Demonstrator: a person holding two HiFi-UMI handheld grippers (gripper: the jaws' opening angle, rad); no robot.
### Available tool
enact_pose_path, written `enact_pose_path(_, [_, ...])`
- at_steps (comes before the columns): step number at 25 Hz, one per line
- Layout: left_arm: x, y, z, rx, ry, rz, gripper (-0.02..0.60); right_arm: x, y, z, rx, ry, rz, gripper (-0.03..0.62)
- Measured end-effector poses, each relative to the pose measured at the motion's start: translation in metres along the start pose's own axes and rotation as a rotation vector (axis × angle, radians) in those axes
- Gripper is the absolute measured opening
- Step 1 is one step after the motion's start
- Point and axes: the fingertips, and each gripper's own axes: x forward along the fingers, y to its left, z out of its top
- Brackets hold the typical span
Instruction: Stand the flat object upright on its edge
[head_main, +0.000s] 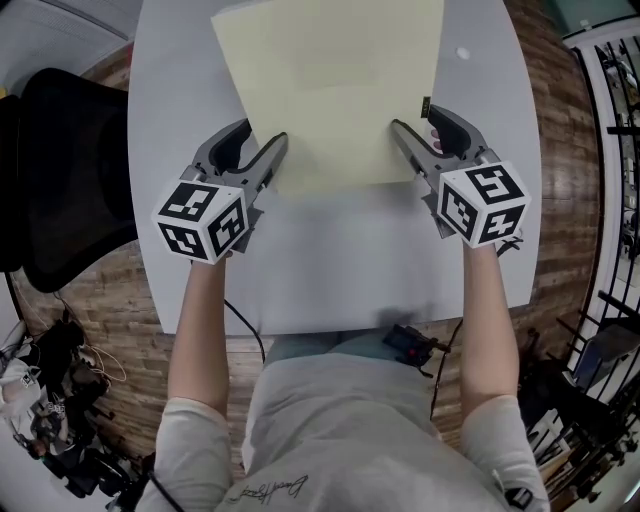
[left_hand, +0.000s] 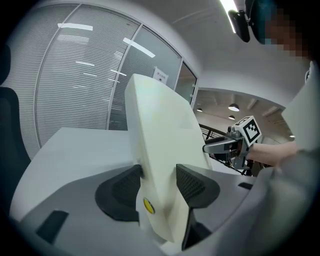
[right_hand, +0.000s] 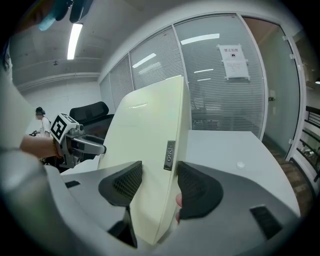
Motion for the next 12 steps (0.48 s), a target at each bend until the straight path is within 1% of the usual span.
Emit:
enact_pose_path(5, [0.006, 0.003, 0.008, 0.043, -0.014, 0.030, 0.236, 0.003, -0.005, 0.007, -0.032, -0.042, -0.030, 0.239])
enact_pose_path(12, [0.010, 0.011, 0.012, 0.082, -0.053, 0.040, 0.235, 0.008, -0.006, 0.011, -0.055, -0.112, -0.060, 0.238])
